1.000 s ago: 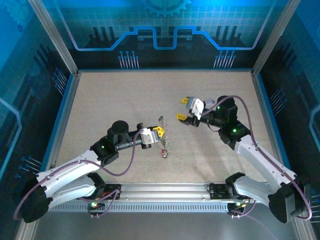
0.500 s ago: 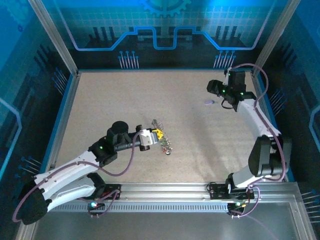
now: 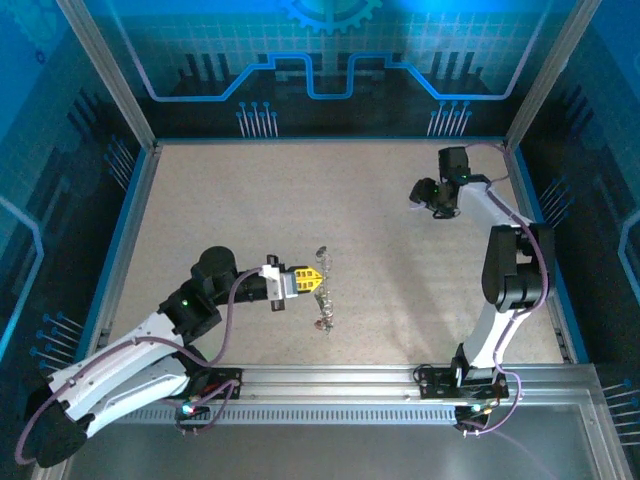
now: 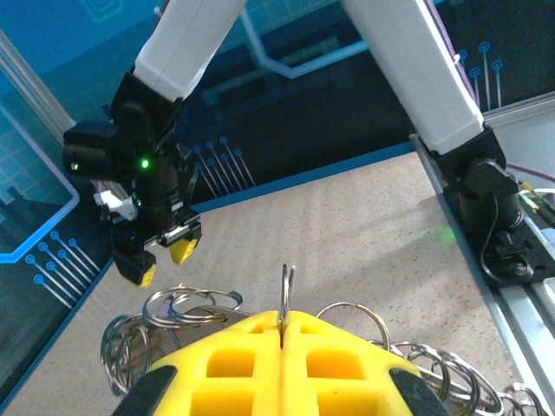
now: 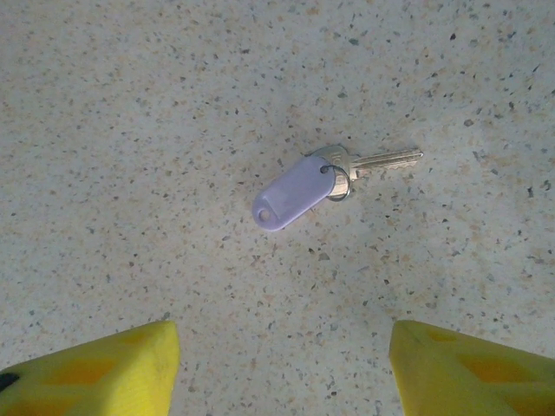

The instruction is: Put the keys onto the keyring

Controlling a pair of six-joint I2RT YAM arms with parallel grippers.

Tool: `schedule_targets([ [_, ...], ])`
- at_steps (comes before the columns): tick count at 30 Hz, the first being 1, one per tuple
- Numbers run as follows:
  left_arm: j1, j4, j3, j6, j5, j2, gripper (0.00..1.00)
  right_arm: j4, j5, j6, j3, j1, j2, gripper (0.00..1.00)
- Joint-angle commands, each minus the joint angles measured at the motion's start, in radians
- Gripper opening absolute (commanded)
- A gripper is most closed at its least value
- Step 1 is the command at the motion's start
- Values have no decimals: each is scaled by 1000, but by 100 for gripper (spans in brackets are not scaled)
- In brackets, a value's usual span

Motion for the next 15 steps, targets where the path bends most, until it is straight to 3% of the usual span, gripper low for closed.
schedule_targets([
  [1, 6, 81, 40, -54, 71, -21, 0, -3, -16, 11, 30, -9, 30, 64],
  [5, 10, 93, 36, -53, 59, -14, 0, 10, -57, 8, 36, -40, 49, 53],
  [9, 16, 32, 60, -37, -25, -1, 0, 16, -120, -5, 53, -65, 71, 40],
  [15, 45, 6, 64, -41, -93, 10, 0, -24, -143, -50, 123, -69, 143, 35],
])
